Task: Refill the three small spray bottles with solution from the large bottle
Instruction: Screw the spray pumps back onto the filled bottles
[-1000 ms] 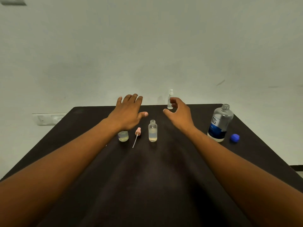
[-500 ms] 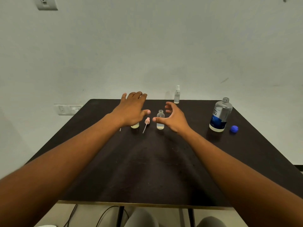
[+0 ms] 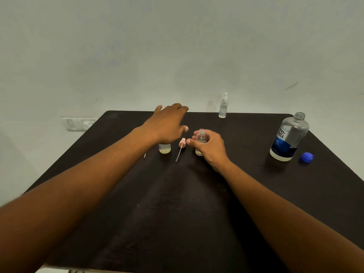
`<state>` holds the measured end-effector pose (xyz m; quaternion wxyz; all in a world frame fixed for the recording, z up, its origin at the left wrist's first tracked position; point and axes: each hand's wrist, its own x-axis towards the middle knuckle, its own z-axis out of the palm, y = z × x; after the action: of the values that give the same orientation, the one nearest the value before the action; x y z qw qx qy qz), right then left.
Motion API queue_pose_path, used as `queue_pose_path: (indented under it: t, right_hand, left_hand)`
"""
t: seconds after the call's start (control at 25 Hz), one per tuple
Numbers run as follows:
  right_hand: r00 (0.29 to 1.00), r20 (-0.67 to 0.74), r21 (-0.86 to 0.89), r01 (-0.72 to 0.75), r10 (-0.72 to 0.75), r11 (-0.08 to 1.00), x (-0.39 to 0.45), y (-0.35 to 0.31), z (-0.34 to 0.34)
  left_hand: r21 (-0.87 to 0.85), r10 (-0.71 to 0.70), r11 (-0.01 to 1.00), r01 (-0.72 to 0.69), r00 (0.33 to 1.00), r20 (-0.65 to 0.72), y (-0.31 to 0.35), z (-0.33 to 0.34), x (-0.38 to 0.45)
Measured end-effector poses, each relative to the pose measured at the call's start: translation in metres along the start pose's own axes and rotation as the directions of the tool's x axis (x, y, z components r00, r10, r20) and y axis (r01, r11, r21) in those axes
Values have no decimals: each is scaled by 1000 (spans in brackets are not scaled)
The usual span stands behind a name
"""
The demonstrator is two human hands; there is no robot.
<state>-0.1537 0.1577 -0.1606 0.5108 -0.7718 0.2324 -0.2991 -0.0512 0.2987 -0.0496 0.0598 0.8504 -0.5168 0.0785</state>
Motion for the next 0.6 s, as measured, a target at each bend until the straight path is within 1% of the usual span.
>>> queue_pose_path:
  t: [0.16,0.32,0.48,0.6]
  right_hand:
    - [999,-28,-11,26,-26,1000,6,0,-3]
    - [996,-83,-2,35,-35,999,7,-7,-20]
    - [994,-94,0,56,-55,998,5,-12,-46]
    - [993,-95,-20,72,-74,997,2,-14,-58]
  left_hand:
    - [2,0,1000,0,997,73,2,4,20]
    - [36,-38,999,33,987,157,16,10,42]
    - [99,-119,991,93,944,307,29,28,62]
    - [144,-209,975,169,915,344,32,41,68]
